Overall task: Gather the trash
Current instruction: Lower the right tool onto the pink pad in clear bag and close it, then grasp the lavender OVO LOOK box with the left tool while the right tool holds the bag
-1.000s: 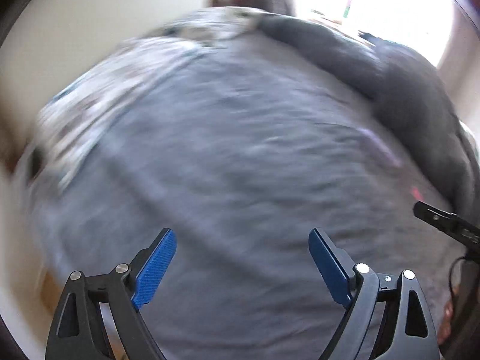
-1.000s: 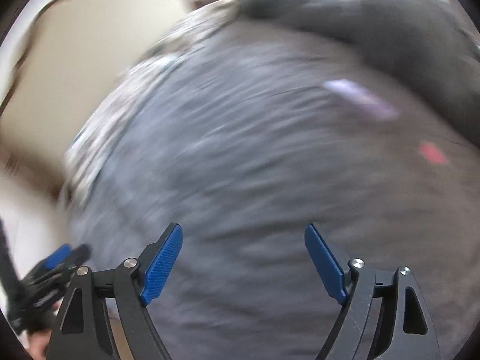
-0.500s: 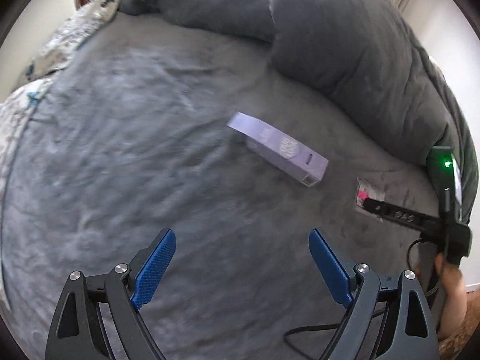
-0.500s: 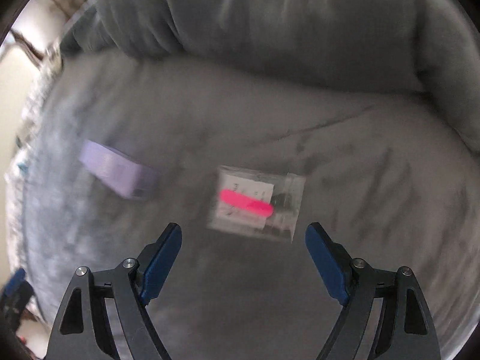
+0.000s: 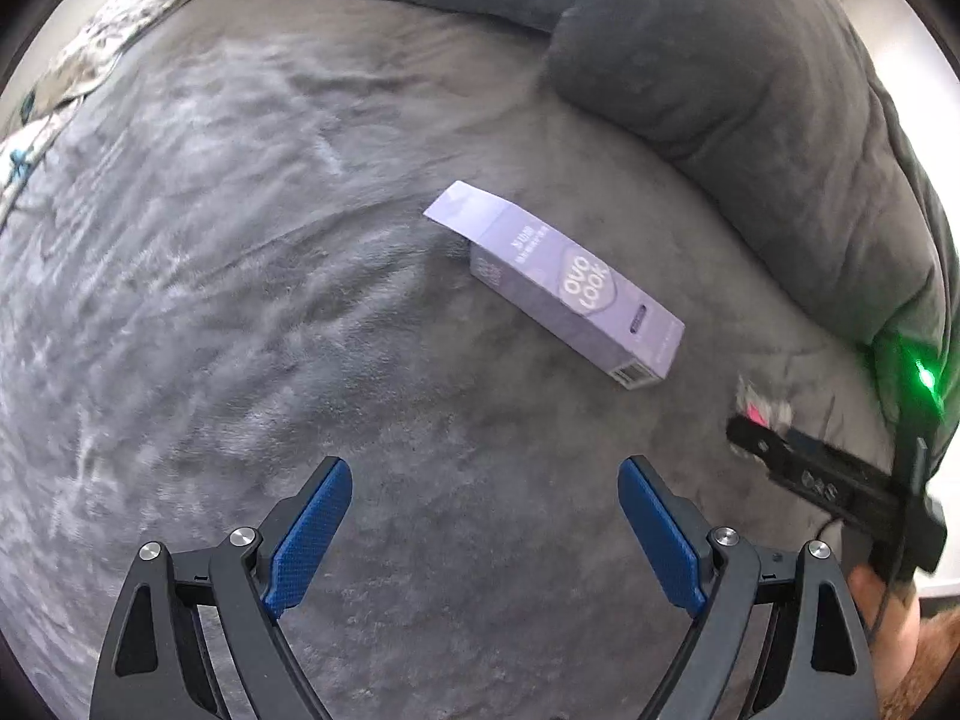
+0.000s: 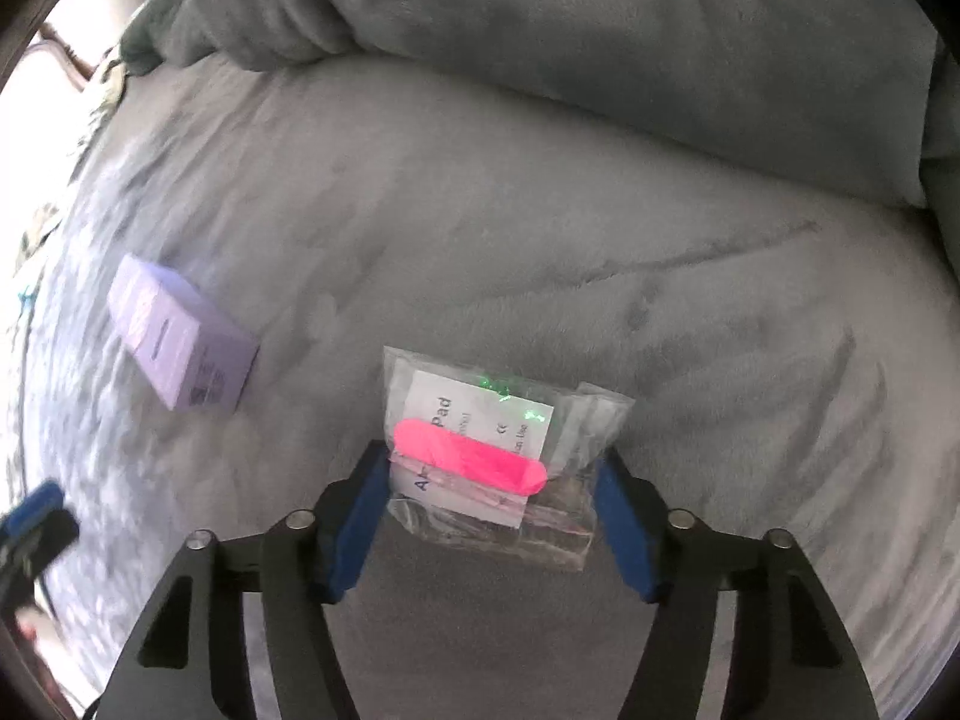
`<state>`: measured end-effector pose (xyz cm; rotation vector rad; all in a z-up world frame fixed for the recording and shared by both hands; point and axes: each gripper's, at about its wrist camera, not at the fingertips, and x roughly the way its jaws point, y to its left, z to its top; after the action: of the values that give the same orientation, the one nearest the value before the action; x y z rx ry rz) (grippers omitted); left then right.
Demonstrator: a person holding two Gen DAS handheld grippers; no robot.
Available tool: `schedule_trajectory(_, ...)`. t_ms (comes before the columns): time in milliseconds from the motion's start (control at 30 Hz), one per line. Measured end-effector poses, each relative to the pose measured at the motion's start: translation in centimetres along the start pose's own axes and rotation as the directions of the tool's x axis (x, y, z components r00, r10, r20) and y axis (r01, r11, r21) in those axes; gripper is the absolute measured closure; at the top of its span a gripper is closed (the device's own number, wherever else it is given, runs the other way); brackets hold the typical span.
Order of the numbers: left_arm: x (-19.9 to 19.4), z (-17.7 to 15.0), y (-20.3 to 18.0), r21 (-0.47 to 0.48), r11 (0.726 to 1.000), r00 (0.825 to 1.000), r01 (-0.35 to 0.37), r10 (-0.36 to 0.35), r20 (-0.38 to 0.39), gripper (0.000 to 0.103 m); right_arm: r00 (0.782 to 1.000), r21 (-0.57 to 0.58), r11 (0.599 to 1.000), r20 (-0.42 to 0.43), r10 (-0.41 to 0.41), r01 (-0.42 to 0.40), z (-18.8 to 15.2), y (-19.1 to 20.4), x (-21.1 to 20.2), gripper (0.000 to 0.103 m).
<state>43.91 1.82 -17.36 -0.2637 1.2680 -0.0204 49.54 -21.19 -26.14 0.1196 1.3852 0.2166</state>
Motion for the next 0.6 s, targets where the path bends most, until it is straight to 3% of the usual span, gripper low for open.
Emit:
schedule_trajectory(67,0.2,0.3,0.1,-0.012,1.0,1.0,0.001,-0.001,0.004,0.012,1.0,-0.017,1.0,0.017,0.018,-0.018,-0.5,-0.4,-0.7,0.045)
schedule_trajectory(133,0.5,0.6,0.0,-0.025,1.0,1.0,0.006,-0.007,-0.002,0.012,0.999,-0.043,0.999,0.018,0.034,-0.033,-0.7,-0.6,-1.2,0.058)
schedule_trajectory(467,2.4,3.0,-2.0,-0.126,0.989,0.997,0.073,-0.075,-0.011,0.012,0.99,-0.098,0.989,0.073,0.123,-0.115,-2.7,-0.1,-6.1,0.059)
schedule_trajectory(600,3.8,4.4,-2.5,-0.205,0.978,0.998,0.043,-0.05,-0.026,0.012,0.986,-0.083,0.986,0.072,0.15,-0.144,-3.3,-0.9,-7.2,0.059)
